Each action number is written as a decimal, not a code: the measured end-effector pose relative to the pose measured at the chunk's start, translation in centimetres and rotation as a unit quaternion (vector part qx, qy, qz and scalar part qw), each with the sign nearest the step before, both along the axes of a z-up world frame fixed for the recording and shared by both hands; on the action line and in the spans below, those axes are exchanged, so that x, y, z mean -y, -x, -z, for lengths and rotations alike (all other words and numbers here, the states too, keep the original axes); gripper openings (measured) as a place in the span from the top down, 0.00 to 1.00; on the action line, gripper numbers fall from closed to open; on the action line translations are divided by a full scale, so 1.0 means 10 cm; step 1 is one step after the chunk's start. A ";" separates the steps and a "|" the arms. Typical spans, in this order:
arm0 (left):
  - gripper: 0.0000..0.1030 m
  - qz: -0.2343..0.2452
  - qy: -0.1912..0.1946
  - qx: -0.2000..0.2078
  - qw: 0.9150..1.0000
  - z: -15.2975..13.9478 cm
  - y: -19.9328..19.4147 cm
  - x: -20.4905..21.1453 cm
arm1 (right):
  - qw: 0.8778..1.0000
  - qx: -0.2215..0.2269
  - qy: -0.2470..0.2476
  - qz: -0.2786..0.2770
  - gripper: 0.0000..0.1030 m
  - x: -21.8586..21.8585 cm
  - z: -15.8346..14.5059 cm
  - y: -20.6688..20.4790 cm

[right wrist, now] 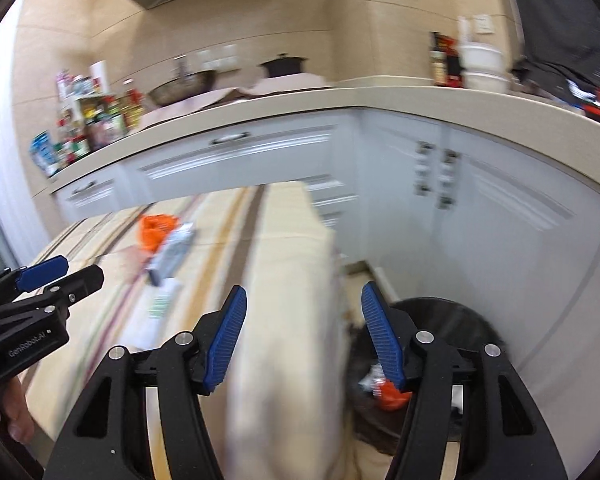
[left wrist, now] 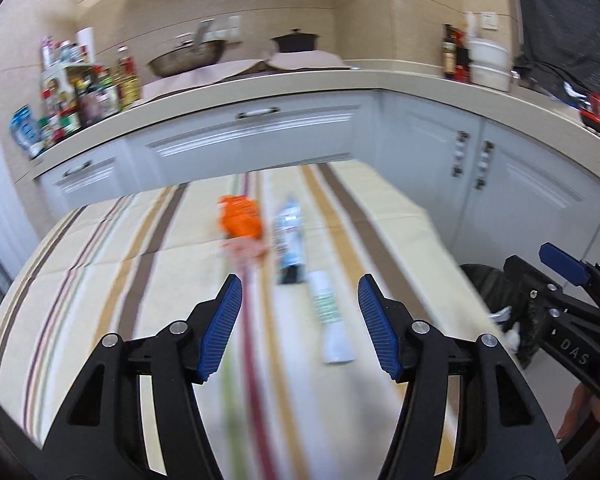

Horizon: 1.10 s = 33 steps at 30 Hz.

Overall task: Collect trash
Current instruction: 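Move both tools back over the table, then grasp the small white-green tube with the right gripper and lift it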

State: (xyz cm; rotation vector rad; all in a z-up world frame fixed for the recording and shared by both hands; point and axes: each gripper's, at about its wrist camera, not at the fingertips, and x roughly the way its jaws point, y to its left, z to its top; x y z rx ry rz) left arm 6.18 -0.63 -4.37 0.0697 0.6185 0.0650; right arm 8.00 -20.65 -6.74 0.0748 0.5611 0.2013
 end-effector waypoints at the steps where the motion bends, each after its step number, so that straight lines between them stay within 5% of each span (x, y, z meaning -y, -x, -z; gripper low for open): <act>1: 0.43 -0.012 0.000 -0.001 1.000 0.01 0.03 -0.13 | 1.000 -0.002 0.000 -0.010 0.43 -0.10 0.00 -0.01; 11: 0.43 -0.093 0.011 -0.012 0.996 0.13 0.30 -1.09 | 0.995 -0.037 0.021 -0.086 0.43 -1.02 0.16 -0.07; 22: 0.43 -0.119 0.042 -0.026 0.992 0.31 0.36 -1.58 | 0.988 -0.101 0.059 -0.097 0.46 -1.37 0.35 -0.24; 32: 0.43 -0.115 0.046 -0.030 0.992 0.35 0.32 -1.57 | 0.984 -0.130 0.078 -0.097 0.67 -1.40 0.47 -0.28; 33: 0.43 -0.115 0.046 -0.031 0.992 0.35 0.32 -1.57 | 0.983 -0.131 0.077 -0.100 0.75 -1.40 0.47 -0.28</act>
